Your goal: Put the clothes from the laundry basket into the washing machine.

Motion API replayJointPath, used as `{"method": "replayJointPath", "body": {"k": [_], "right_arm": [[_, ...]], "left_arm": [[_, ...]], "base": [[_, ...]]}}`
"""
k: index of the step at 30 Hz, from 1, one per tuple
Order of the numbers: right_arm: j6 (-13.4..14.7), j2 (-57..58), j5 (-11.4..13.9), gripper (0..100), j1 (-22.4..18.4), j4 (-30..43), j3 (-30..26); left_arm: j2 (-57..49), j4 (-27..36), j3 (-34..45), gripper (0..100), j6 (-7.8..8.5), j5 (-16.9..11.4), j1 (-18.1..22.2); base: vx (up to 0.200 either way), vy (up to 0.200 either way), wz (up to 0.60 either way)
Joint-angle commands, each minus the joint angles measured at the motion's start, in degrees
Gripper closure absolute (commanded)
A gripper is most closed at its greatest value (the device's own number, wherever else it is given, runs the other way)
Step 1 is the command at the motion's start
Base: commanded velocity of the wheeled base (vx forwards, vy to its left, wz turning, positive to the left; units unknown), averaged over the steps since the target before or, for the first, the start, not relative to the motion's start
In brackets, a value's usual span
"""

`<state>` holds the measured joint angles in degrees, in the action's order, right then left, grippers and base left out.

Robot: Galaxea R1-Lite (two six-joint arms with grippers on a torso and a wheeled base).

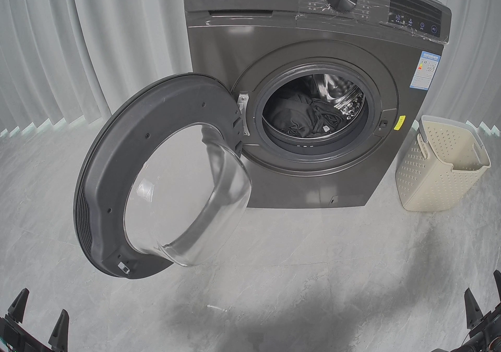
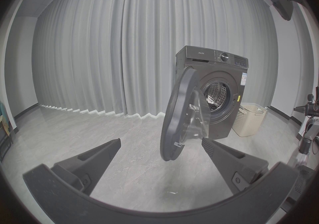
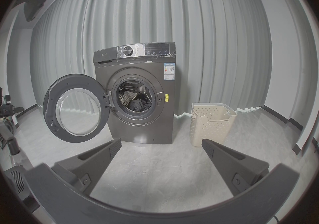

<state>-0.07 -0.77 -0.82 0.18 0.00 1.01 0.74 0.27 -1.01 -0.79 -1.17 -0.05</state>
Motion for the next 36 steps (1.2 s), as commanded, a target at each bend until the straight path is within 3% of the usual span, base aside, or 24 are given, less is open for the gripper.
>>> {"method": "replayJointPath", "body": {"k": [1,5,6,17,20,22,26,31,34,36], "right_arm": [[-0.01,0.77,0.03,0,-0.01,0.0,-0.92],[-0.01,0.77,0.03,0,-0.01,0.0,-1.01],[-0.01,0.77,0.03,0,-0.01,0.0,-0.92],[-0.01,0.77,0.03,0,-0.01,0.0,-0.92],[-0.01,0.77,0.03,0,-0.01,0.0,-0.92],[-0.01,0.77,0.03,0,-0.01,0.0,-0.92],[-0.01,0.77,0.03,0,-0.01,0.0,-0.92],[-0.01,0.77,0.03,0,-0.01,0.0,-0.92],[-0.01,0.77,0.03,0,-0.01,0.0,-0.92],[-0.01,0.77,0.03,0,-0.01,0.0,-0.92]], "left_arm": [[-0.74,0.0,0.84,0,0.09,0.03,-0.04],[-0.74,-0.09,0.92,0,0.09,0.12,0.05],[-0.74,-0.09,0.92,0,0.7,0.2,0.05],[-0.74,-0.18,0.92,0,0.27,0.03,0.05],[-0.74,-0.27,1.01,0,0.79,-0.24,0.14],[-0.74,-1.23,-0.39,0,0.09,-0.68,0.31],[9.19,-2.64,-15.95,0,-0.17,-1.82,-0.3],[23.16,-3.52,-19.12,0,-0.44,-3.14,-4.7],[28.96,-5.28,-19.12,0,-3.07,-4.19,-8.13],[34.15,-7.65,-19.99,0,-8.96,-7.0,-11.99]], "base": [[0.0,0.2,0.0],[0.0,0.2,0.0],[0.0,0.0,0.0],[0.0,0.0,0.0],[0.0,0.0,0.0],[0.0,0.0,0.0],[0.0,0.0,0.0],[0.0,0.0,0.0],[0.0,0.0,0.0],[0.0,0.0,0.0]]}}
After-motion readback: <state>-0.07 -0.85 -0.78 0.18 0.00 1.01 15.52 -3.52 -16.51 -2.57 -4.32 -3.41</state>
